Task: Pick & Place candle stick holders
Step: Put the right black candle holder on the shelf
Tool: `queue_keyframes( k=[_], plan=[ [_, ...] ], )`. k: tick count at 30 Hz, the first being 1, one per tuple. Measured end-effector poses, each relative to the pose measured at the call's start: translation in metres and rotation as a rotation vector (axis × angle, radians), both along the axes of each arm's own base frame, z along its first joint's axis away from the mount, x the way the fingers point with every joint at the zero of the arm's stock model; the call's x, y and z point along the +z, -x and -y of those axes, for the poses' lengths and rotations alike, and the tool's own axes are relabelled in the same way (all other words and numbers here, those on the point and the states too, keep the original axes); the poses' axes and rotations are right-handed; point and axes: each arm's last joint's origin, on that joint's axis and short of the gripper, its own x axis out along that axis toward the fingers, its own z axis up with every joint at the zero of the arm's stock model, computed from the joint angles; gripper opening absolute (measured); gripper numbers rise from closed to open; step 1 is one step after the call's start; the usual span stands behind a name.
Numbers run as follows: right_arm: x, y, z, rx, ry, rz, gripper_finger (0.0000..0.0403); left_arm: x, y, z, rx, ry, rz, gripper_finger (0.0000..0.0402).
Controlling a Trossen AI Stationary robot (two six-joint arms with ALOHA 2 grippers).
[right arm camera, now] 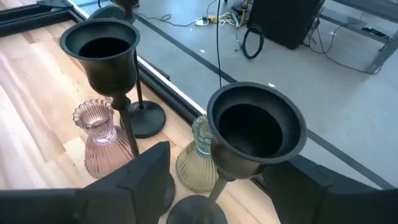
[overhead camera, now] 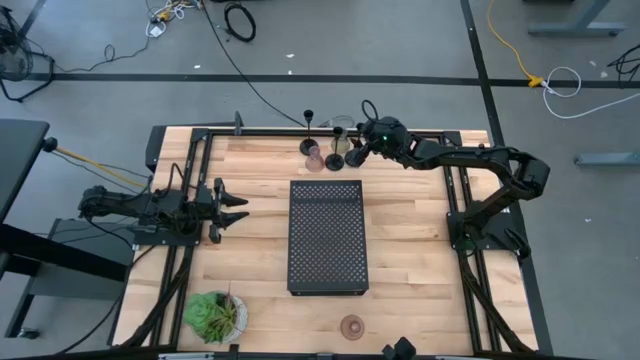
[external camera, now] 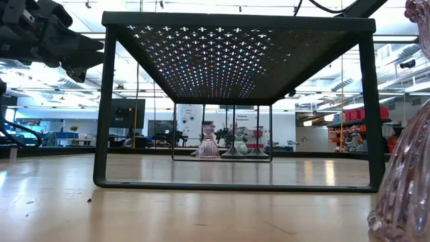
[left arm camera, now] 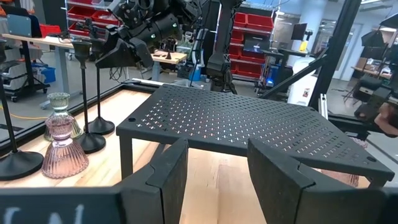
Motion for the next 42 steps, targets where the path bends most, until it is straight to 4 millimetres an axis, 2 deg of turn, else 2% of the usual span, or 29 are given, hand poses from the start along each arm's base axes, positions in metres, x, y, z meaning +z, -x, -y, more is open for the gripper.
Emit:
queue_keyframes(
  k=[6, 13, 18, 27, 31, 42],
  plan=[
    [0.0003, 0.0001, 0.0004, -0.006, 0.007, -0.001, 0.0243, 0.0000, 0.0000, 0.0000, 0.000, -0.002, 0.000, 0.0170],
    [0.0005, 0.0000, 0.0004, -0.008, 0.005, 0.004, 0.0209, 0.0000, 0.0000, 0.0000, 0.000, -0.007, -0.001, 0.0170],
    [0.0005, 0.0000, 0.0004, -0.008, 0.004, 0.005, 0.0163, 0.0000, 0.0000, 0.0000, 0.000, -0.007, -0.001, 0.0170],
    [0.0005, -0.0001, 0.0003, -0.008, 0.004, 0.006, 0.0053, 0.0000, 0.0000, 0.0000, 0.000, -0.007, -0.001, 0.0170],
    [0.0002, 0.0001, 0.0003, -0.008, 0.002, 0.002, 0.0022, 0.0000, 0.0000, 0.0000, 0.000, -0.007, -0.001, 0.0170],
    [0.0002, 0.0001, 0.0003, -0.008, 0.002, 0.003, 0.0018, 0.0000, 0.0000, 0.0000, 0.000, -0.007, -0.001, 0.0170]
  ],
)
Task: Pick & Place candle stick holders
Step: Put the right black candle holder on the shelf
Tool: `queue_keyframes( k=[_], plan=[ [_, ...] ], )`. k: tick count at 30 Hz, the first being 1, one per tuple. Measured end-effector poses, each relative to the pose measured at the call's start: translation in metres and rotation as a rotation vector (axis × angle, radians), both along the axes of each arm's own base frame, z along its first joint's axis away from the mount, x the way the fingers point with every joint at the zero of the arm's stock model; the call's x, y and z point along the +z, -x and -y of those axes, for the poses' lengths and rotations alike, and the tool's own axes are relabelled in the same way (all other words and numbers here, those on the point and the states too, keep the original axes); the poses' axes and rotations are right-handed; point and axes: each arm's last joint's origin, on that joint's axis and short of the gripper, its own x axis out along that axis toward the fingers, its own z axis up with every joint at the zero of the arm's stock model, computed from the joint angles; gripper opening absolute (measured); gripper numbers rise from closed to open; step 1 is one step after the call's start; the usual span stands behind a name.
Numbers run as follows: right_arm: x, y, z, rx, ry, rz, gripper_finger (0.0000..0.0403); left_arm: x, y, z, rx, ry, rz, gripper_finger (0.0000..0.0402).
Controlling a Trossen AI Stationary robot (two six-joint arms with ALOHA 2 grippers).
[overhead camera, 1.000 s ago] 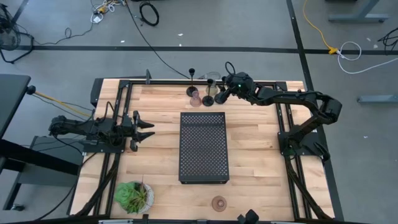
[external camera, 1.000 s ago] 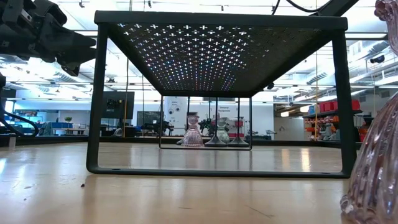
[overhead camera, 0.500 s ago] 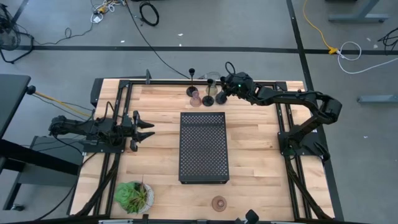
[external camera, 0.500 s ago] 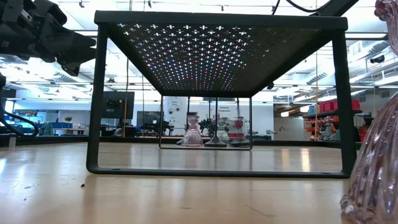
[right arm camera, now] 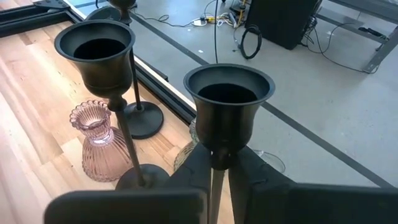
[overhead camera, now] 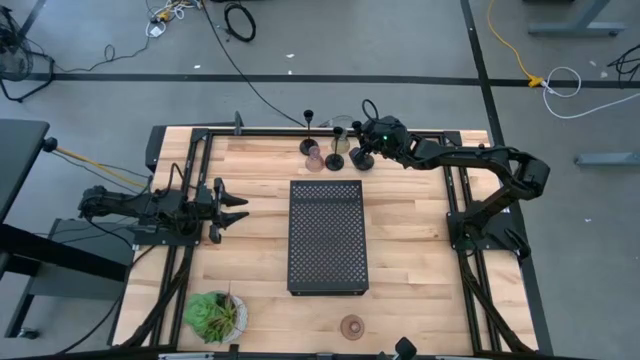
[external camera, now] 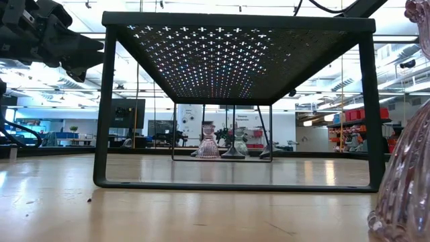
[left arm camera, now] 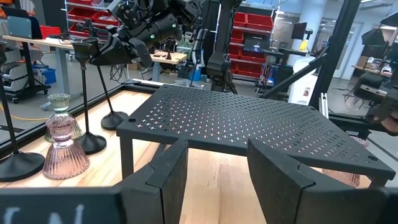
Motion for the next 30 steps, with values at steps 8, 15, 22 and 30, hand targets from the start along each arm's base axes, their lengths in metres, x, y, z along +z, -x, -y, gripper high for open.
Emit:
queue_keyframes(
  k=[8, 15, 22, 30],
  plan=[
    [0.013, 0.003, -0.006, -0.006, 0.023, 0.037, 0.0018, 0.000, 0.000, 0.000, 0.000, 0.000, 0.000, 0.0170],
    [0.052, 0.020, -0.027, 0.016, 0.063, 0.133, 0.0020, 0.000, 0.000, 0.000, 0.000, 0.000, 0.000, 0.0170],
    [0.092, 0.044, -0.059, 0.086, 0.096, 0.248, 0.0020, 0.000, 0.000, 0.000, 0.000, 0.000, 0.000, 0.0170],
    [0.116, 0.065, -0.092, 0.182, 0.056, 0.346, 0.0020, 0.000, 0.000, 0.000, 0.000, 0.000, 0.000, 0.0170]
  ],
)
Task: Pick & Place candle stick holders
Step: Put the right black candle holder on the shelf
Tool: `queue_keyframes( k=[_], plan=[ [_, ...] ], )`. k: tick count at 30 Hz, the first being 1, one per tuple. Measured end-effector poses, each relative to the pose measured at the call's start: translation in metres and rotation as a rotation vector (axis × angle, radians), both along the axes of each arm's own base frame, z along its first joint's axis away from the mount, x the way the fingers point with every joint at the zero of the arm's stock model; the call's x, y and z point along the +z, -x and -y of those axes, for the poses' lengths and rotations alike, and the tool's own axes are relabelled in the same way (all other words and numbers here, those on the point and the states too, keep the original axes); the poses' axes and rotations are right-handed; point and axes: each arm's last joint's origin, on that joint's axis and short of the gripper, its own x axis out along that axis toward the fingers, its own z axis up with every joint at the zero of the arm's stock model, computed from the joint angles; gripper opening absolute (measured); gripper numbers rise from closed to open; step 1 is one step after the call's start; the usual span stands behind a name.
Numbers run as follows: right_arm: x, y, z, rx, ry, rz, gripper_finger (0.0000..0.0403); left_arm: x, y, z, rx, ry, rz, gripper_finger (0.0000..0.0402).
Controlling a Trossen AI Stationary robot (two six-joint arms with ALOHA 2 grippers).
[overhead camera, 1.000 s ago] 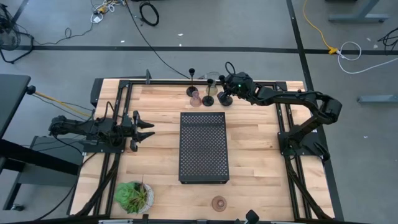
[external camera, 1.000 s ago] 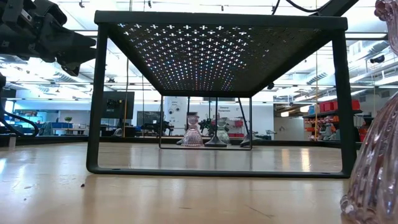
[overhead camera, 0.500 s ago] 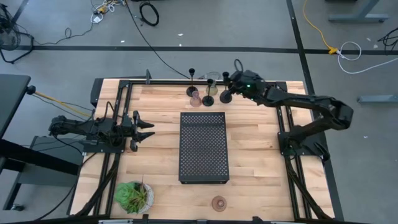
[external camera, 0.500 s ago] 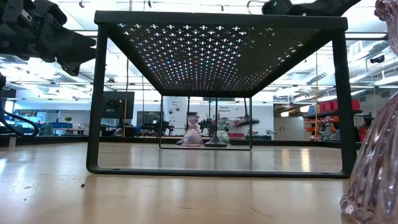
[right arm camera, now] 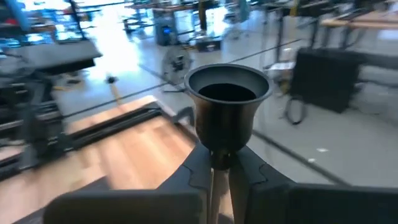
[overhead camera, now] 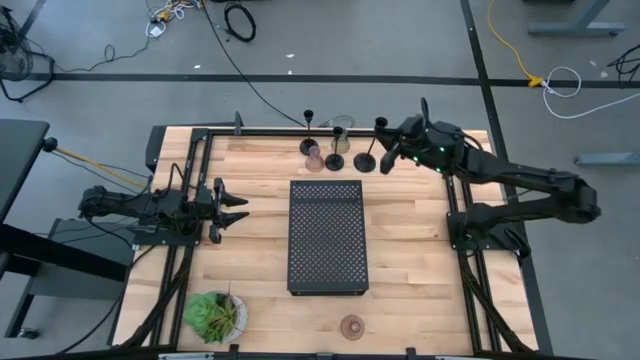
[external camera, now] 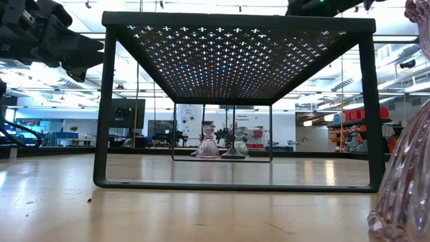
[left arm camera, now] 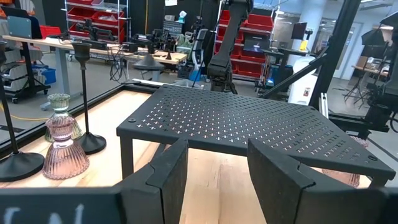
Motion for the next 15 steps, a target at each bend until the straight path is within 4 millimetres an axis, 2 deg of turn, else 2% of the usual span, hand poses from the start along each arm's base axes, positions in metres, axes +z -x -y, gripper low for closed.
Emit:
queue_keyframes(
  k=[15],
  plan=[
    [-0.002, -0.003, -0.049, 0.257, -0.071, -0.026, 0.0020, 0.000, 0.000, 0.000, 0.000, 0.001, 0.000, 0.0170]
  ],
)
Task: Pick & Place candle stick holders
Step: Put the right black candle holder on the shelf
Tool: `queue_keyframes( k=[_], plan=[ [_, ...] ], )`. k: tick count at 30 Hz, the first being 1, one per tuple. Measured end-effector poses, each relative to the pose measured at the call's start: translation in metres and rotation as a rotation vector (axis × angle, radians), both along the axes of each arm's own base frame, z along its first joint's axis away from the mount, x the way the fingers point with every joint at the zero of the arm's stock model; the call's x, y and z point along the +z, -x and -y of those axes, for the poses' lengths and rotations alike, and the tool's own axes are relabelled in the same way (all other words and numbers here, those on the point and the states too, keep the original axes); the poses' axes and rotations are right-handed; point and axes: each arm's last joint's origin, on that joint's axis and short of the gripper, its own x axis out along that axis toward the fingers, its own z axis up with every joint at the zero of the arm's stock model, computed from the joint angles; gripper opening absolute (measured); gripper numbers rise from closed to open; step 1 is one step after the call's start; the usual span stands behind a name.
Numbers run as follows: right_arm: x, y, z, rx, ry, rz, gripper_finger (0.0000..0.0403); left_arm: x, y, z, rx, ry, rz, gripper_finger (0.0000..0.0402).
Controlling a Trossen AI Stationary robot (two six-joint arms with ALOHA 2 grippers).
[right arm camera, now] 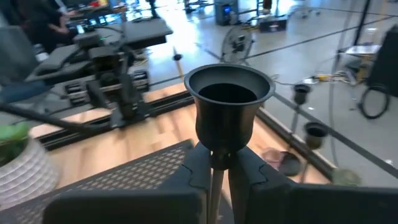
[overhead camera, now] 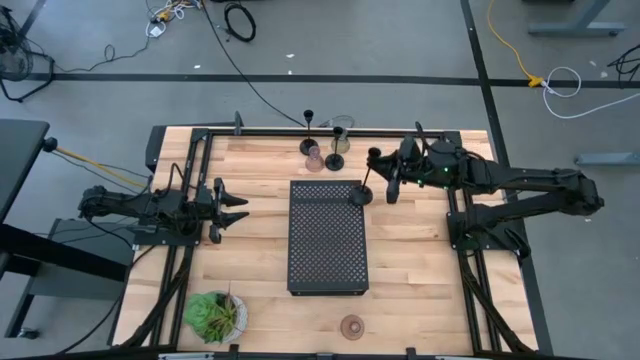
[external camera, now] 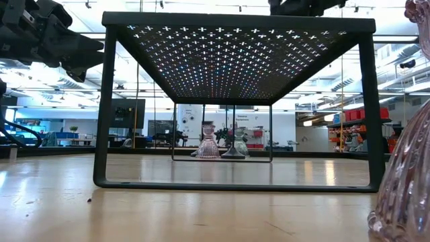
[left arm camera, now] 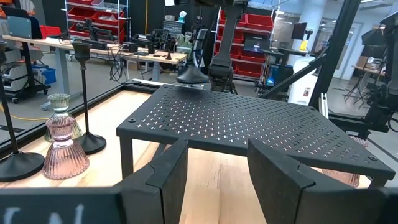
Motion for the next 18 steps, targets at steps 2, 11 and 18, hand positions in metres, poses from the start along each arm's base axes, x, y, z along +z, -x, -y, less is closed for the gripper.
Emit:
queue_keyframes(
  k=[2, 11, 18],
  plan=[
    [0.000, -0.001, -0.006, 0.025, -0.008, 0.002, 0.0020, 0.000, 0.000, 0.000, 0.000, 0.000, 0.000, 0.0170],
    [0.000, -0.002, -0.029, 0.073, -0.021, 0.011, 0.0021, 0.000, 0.000, 0.000, 0.000, 0.000, 0.000, 0.0170],
    [-0.002, -0.003, -0.047, 0.149, -0.029, 0.004, 0.0021, 0.000, 0.000, 0.000, 0.000, 0.000, 0.000, 0.0170]
  ],
)
